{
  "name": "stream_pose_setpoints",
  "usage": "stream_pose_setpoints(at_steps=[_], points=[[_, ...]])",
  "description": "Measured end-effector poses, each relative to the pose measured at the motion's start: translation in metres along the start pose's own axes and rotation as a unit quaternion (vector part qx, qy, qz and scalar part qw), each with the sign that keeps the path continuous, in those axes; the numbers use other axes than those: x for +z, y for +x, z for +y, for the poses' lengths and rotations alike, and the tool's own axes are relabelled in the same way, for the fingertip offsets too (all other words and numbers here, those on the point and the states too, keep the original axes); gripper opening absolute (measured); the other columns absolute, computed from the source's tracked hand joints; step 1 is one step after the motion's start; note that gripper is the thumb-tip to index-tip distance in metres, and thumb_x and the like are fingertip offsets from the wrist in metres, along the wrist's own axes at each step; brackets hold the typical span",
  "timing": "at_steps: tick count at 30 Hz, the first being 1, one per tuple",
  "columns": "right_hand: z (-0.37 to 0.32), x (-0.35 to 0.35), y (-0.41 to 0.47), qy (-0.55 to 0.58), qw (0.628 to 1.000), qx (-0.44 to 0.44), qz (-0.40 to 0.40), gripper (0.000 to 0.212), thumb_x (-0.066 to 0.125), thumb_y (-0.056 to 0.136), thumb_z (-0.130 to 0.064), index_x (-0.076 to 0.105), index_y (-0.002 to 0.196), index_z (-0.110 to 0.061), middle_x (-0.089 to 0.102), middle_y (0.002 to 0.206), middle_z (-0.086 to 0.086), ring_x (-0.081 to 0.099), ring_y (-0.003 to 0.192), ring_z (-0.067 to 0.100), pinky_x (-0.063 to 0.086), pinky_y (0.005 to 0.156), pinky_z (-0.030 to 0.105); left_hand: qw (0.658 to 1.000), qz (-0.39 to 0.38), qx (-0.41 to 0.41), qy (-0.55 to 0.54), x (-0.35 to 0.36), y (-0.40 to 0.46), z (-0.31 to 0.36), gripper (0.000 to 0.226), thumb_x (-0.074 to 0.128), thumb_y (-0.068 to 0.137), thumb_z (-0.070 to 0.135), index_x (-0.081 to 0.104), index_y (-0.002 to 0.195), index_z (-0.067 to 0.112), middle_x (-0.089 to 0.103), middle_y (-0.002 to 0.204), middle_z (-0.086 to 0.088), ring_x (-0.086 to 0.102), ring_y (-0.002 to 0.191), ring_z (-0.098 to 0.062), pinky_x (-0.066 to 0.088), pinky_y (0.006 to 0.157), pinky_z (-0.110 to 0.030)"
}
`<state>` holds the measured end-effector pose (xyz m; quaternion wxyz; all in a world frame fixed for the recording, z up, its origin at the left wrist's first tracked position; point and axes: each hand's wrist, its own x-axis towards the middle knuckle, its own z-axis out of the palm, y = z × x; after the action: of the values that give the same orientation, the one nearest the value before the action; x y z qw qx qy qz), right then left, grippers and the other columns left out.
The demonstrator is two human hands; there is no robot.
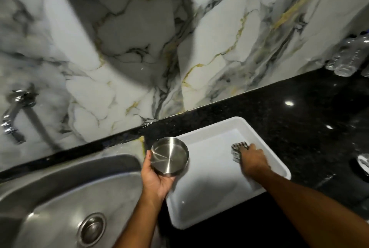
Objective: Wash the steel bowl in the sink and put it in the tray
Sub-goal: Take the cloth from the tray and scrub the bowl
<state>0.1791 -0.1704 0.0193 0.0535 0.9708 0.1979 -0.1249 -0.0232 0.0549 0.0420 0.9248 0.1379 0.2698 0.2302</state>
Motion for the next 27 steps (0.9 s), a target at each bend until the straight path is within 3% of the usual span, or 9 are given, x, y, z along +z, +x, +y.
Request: stream_pose_setpoints(at_steps=[5,8,12,15,18,19,22,25,27], points=[[-0.029,-0.031,-0.006,0.215,0.976,0.03,0.02,0.025,0.069,0.076,-0.023,0.064,0.099,-0.013,0.071,0.1,0.015,0.068,0.092,0.036,0.057,0.083,0.042,0.999,-0.011,0.035,-0.001,-0.025,-0.028,0.073,0.062,0.055,0.087,0.056,0.059,0.132,0.014,0.06,0.133,-0.022,0.056,0.121,-0.044,0.043,0.096,-0.068],[-0.097,-0.067,-0.02,0.312,0.949,-0.01,0.031,0.007,0.065,0.076,-0.013,0.063,0.083,-0.012,0.072,0.08,0.013,0.067,0.074,0.034,0.057,0.071,0.04,0.998,-0.013,0.066,0.012,-0.04,-0.049,0.111,0.063,0.06,0.082,0.058,0.06,0.127,0.014,0.064,0.127,-0.024,0.056,0.119,-0.045,0.041,0.097,-0.068],[-0.224,-0.111,-0.067,0.5,0.854,-0.143,0.01,0.024,0.065,0.086,-0.008,0.071,0.108,-0.015,0.075,0.099,0.011,0.069,0.09,0.032,0.057,0.084,0.039,0.993,-0.001,0.114,0.023,-0.061,-0.075,0.162,0.052,0.061,0.083,0.051,0.067,0.119,0.015,0.065,0.124,-0.023,0.058,0.116,-0.043,0.041,0.098,-0.068],[-0.309,-0.137,-0.114,0.553,0.794,-0.253,-0.014,0.045,0.059,0.085,0.006,0.067,0.124,-0.016,0.073,0.114,0.009,0.067,0.095,0.021,0.052,0.083,0.023,0.991,0.017,0.129,0.041,-0.077,-0.094,0.197,0.05,0.059,0.085,0.048,0.069,0.117,0.011,0.064,0.127,-0.023,0.062,0.112,-0.042,0.044,0.098,-0.065],[-0.371,-0.146,-0.157,0.513,0.786,-0.338,-0.071,0.058,0.057,0.086,0.009,0.061,0.133,-0.025,0.068,0.123,0.005,0.066,0.091,0.016,0.054,0.07,0.015,0.989,0.003,0.13,0.064,-0.089,-0.114,0.232,0.047,0.058,0.086,0.042,0.071,0.114,0.006,0.064,0.126,-0.025,0.057,0.119,-0.044,0.035,0.106,-0.067],[-0.386,-0.145,-0.17,0.477,0.791,-0.374,-0.077,0.06,0.057,0.086,0.007,0.06,0.134,-0.029,0.066,0.129,0.003,0.066,0.099,0.016,0.056,0.076,0.016,0.989,0.001,0.129,0.072,-0.094,-0.121,0.244,0.047,0.058,0.086,0.041,0.071,0.113,0.005,0.065,0.125,-0.025,0.059,0.117,-0.044,0.037,0.106,-0.065],[-0.419,-0.142,-0.199,0.277,0.817,-0.506,0.009,0.062,0.055,0.082,0.0,0.058,0.137,-0.03,0.054,0.147,0.002,0.052,0.129,0.023,0.042,0.109,0.032,0.986,-0.013,0.139,0.095,-0.104,-0.138,0.279,0.044,0.055,0.088,0.039,0.074,0.108,0.005,0.072,0.114,-0.021,0.068,0.104,-0.037,0.055,0.09,-0.054],[-0.451,-0.137,-0.228,0.032,0.835,-0.537,0.113,0.063,0.061,0.085,-0.008,0.043,0.145,-0.016,0.038,0.154,0.02,0.039,0.138,0.038,0.043,0.107,0.048,0.985,-0.031,0.13,0.105,-0.111,-0.149,0.297,0.044,0.05,0.09,0.042,0.076,0.106,0.01,0.075,0.109,-0.017,0.07,0.101,-0.034,0.056,0.086,-0.049],[-0.469,-0.132,-0.247,-0.046,0.838,-0.527,0.138,0.071,0.065,0.085,-0.007,0.033,0.148,-0.003,0.03,0.155,0.03,0.032,0.142,0.043,0.041,0.109,0.051,0.987,-0.058,0.128,0.083,-0.117,-0.156,0.302,0.05,0.048,0.092,0.045,0.068,0.12,0.009,0.068,0.122,-0.019,0.063,0.115,-0.036,0.051,0.094,-0.055]])
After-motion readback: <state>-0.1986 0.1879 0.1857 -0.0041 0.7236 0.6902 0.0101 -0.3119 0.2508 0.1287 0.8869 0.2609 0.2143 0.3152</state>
